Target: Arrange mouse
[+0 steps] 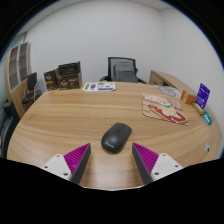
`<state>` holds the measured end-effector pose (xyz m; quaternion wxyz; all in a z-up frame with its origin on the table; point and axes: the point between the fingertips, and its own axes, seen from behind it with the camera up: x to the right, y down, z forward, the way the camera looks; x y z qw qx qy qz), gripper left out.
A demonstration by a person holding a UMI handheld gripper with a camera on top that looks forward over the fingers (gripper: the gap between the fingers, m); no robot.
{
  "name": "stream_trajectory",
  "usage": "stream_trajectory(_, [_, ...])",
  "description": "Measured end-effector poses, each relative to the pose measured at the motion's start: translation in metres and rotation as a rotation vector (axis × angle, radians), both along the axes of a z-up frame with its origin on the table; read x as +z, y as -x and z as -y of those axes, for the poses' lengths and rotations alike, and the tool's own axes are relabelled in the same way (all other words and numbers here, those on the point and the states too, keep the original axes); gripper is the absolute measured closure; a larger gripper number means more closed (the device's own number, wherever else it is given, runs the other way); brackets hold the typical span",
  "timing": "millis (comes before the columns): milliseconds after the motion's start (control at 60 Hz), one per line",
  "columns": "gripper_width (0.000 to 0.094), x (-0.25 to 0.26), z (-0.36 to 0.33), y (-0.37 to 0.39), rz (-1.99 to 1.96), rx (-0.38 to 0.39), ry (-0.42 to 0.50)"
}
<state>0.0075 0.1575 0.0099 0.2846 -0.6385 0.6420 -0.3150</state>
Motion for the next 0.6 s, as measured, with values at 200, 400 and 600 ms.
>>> stream_trajectory(200, [0.0065,-0.023,0.002,-0.035,-0.028,-0.009,-0.015])
stream_trajectory(400, [0.0069,-0.027,-0.003,-0.062,-0.026,-0.008,-0.026])
stream_trajectory(600, [0.0194,-0.027,-0.009,-0.079,-0.021,0.010,-0.019])
